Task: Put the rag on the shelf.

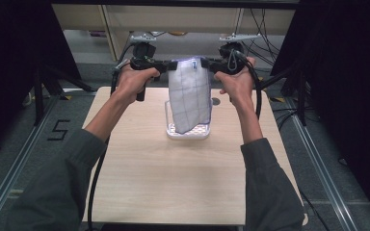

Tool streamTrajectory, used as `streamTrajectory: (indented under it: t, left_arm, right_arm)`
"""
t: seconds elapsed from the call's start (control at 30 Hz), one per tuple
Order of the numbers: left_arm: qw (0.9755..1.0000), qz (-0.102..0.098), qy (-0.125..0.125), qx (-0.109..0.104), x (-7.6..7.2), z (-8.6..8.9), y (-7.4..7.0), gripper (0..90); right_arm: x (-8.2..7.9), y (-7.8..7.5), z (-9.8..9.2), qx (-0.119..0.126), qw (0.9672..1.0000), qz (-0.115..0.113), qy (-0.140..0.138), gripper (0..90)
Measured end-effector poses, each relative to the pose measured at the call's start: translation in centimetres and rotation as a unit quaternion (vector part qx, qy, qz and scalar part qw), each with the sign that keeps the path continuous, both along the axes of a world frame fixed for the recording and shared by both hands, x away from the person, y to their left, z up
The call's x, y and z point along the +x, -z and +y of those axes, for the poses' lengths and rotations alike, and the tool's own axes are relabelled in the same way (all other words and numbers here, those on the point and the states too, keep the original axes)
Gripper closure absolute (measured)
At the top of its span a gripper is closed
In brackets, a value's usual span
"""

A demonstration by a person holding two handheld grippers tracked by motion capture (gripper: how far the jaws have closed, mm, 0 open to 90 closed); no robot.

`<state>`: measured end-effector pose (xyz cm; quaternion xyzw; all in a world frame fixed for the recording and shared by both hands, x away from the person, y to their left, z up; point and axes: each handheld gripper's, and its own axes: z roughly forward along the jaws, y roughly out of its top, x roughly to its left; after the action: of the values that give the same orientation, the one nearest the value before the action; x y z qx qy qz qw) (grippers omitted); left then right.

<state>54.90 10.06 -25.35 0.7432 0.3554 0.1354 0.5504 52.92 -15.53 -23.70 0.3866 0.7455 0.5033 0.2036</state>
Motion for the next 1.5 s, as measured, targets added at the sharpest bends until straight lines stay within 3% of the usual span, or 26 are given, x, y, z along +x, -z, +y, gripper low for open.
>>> streamTrajectory:
  t: [0.1, 0.27, 0.53, 0.73, 0.83, 0.97, 1.03, 1.1, 1.23, 1.3, 1.5]
  left_arm:
    - [0.9999, 0.003, -0.014, -0.003, 1.2, -0.2, 0.7, 84.6]
    - [0.9993, 0.018, -0.031, -0.012, 3.8, -0.6, 2.8, 84.5]
    - [0.9992, 0.016, -0.037, 0.003, 5.5, -1.3, 5.2, 84.4]
    - [0.9985, 0.015, -0.044, 0.028, 5.8, -1.8, 6.3, 84.5]
    - [0.998, 0.018, -0.048, 0.037, 5.9, -1.9, 6.9, 84.5]
    - [0.9971, 0.027, -0.045, 0.054, 6.0, -1.9, 8.0, 84.4]
    - [0.997, 0.035, -0.047, 0.051, 6.0, -2.0, 8.5, 84.4]
    - [0.9963, 0.037, -0.042, 0.065, 6.0, -2.0, 8.8, 84.4]
    - [0.9955, 0.05, -0.044, 0.068, 6.0, -2.3, 9.7, 84.2]
    - [0.994, 0.055, -0.041, 0.085, 6.1, -2.3, 10.1, 84.0]
    - [0.9937, 0.064, -0.035, 0.085, 5.9, -2.1, 10.7, 79.9]
  right_arm:
    - [1.2, 0.1, 0.2, 0.009, 0.9999, 0.008, 0.009, 86.0]
    - [3.7, 1.9, 0.7, 0.0, 0.9992, 0.025, 0.03, 86.0]
    - [6.2, 4.7, 0.6, -0.016, 0.9972, 0.052, 0.052, 85.9]
    - [7.2, 6.2, 0.6, -0.023, 0.9948, 0.077, 0.063, 85.8]
    - [7.4, 6.7, 0.8, -0.038, 0.9946, 0.075, 0.061, 85.8]
    - [7.4, 7.5, 1.2, -0.049, 0.9923, 0.093, 0.066, 85.6]
    - [7.5, 7.9, 1.3, -0.061, 0.9912, 0.098, 0.065, 85.5]
    - [7.6, 8.4, 1.4, -0.068, 0.9895, 0.108, 0.068, 85.3]
    - [7.9, 9.2, 1.7, -0.089, 0.9868, 0.118, 0.066, 85.2]
    - [8.0, 9.5, 1.8, -0.095, 0.9863, 0.119, 0.065, 84.9]
    - [8.0, 10.1, 2.1, -0.102, 0.9833, 0.133, 0.071, 82.8]
